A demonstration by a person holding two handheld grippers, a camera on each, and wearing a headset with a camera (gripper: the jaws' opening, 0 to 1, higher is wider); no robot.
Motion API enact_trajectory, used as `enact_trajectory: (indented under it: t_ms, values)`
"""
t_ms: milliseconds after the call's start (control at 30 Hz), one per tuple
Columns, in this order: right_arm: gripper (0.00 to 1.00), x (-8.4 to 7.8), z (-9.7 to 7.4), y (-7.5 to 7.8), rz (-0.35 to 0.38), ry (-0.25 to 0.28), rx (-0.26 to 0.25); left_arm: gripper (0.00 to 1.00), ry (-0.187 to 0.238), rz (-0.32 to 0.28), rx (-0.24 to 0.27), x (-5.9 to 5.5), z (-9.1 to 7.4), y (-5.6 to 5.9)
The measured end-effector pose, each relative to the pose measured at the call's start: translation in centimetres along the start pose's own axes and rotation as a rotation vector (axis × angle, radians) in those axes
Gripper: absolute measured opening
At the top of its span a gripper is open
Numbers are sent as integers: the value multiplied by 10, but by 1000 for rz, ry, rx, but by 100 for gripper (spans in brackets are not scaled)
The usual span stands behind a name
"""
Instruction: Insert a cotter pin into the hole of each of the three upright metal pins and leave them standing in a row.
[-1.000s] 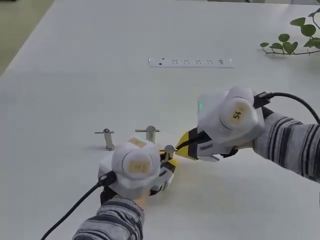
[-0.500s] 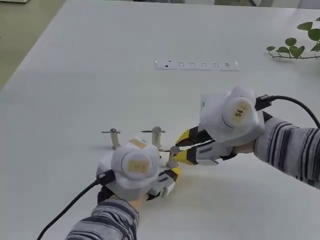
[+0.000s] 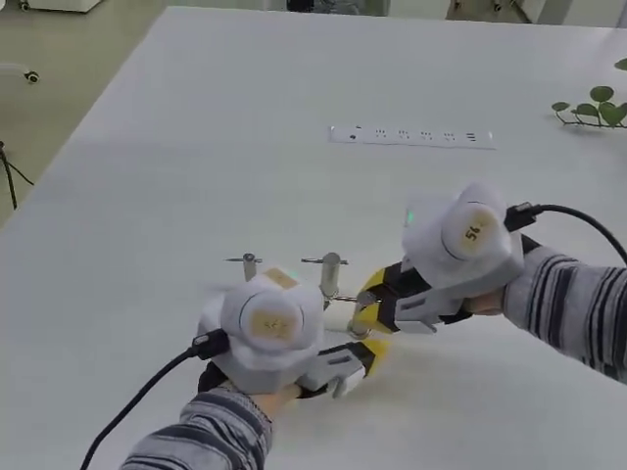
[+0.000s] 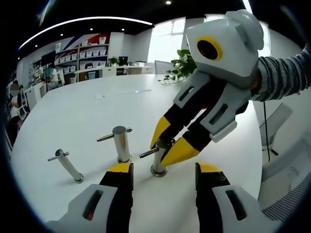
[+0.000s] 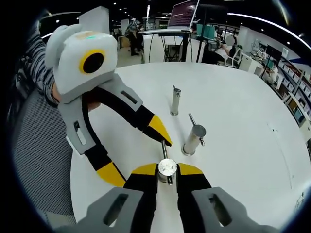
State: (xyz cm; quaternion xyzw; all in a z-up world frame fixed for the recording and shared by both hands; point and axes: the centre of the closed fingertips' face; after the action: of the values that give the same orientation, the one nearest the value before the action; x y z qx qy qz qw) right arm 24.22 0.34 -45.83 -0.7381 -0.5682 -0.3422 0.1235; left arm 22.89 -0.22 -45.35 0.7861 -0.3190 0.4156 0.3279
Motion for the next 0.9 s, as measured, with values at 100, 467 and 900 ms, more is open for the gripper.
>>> enact_trajectory:
  t_ms: [100, 467, 900]
  values:
    - [9, 0, -1, 0, 27, -2, 17, 51, 8, -1, -5, 3, -3, 2]
    - [9, -6, -8, 11, 5, -23, 23, 60, 29, 21, -3, 11, -23, 6]
    - [9, -13, -16, 36, -3, -52, -7, 66, 40, 21, 8, 16, -47, 3]
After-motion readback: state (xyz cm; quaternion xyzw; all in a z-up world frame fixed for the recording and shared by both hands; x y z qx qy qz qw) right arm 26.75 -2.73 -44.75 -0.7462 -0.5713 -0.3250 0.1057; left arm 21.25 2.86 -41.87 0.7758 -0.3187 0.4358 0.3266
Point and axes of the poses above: the centre of the closed fingertips' face, and the gripper's own axes: z roughly forward along the fingers, y roughly to its right, x roughly out of its top, and after that the axes turned 12 degrees about -x, right-handed
